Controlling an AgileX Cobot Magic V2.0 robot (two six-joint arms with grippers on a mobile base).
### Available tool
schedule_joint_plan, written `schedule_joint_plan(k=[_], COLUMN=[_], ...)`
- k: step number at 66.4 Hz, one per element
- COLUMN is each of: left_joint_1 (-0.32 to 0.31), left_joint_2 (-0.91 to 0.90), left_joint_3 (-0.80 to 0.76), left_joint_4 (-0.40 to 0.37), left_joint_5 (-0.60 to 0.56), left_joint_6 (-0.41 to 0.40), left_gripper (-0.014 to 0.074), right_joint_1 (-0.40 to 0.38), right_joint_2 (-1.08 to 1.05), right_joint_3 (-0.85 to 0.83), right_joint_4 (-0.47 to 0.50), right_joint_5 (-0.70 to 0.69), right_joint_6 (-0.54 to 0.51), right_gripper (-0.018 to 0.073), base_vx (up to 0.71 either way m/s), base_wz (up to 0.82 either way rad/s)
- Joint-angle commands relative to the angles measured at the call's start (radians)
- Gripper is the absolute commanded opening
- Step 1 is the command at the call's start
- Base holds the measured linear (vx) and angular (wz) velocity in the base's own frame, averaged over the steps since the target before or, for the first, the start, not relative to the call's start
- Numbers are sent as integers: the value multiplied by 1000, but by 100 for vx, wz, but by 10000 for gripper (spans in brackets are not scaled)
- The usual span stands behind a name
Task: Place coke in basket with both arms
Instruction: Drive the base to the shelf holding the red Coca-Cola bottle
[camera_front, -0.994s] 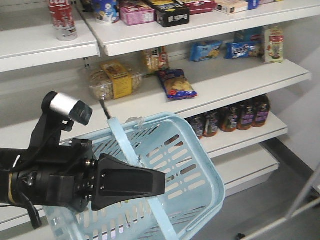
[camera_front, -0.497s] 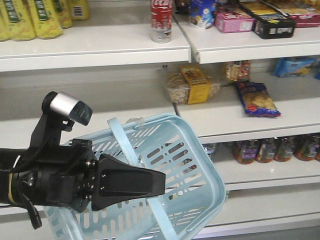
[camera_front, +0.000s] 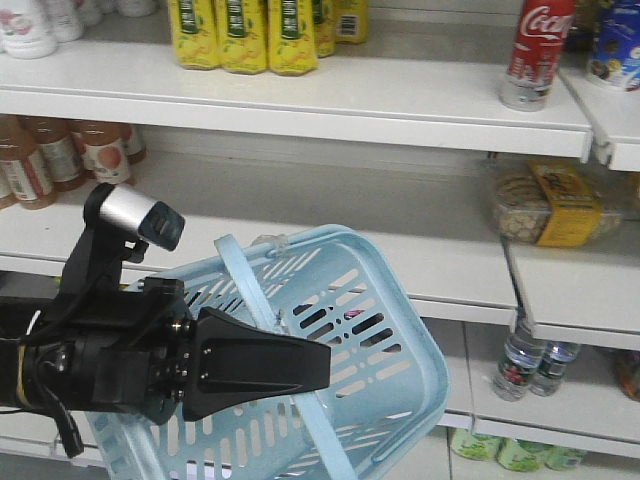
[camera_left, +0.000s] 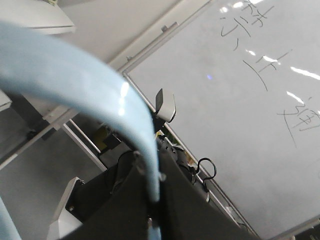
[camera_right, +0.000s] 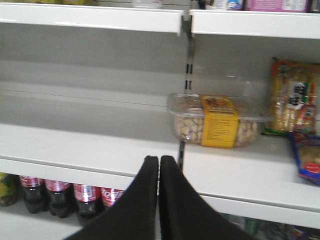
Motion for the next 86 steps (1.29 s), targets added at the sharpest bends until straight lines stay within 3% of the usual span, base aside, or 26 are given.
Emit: schedule_joint_plan(k=[1, 43, 86], left_joint_1=[-5, -5, -5], left_joint_2=[-26, -26, -26], left_joint_3=[-27, -27, -27], left_joint_4=[-89, -89, -89], left_joint_5=[-203, -203, -203], left_joint_6=[2, 2, 2], left_gripper=[-7, -7, -7], right_joint_1=[0, 0, 0], right_joint_2=[-18, -18, -18], right_joint_3=[9, 9, 9], right_joint_4=[-2, -2, -2], right_joint_5=[-78, -78, -78], right_joint_6=[0, 0, 0], right_gripper=[-5, -5, -5], base_vx=[6, 8, 9], base_wz=[55, 36, -7])
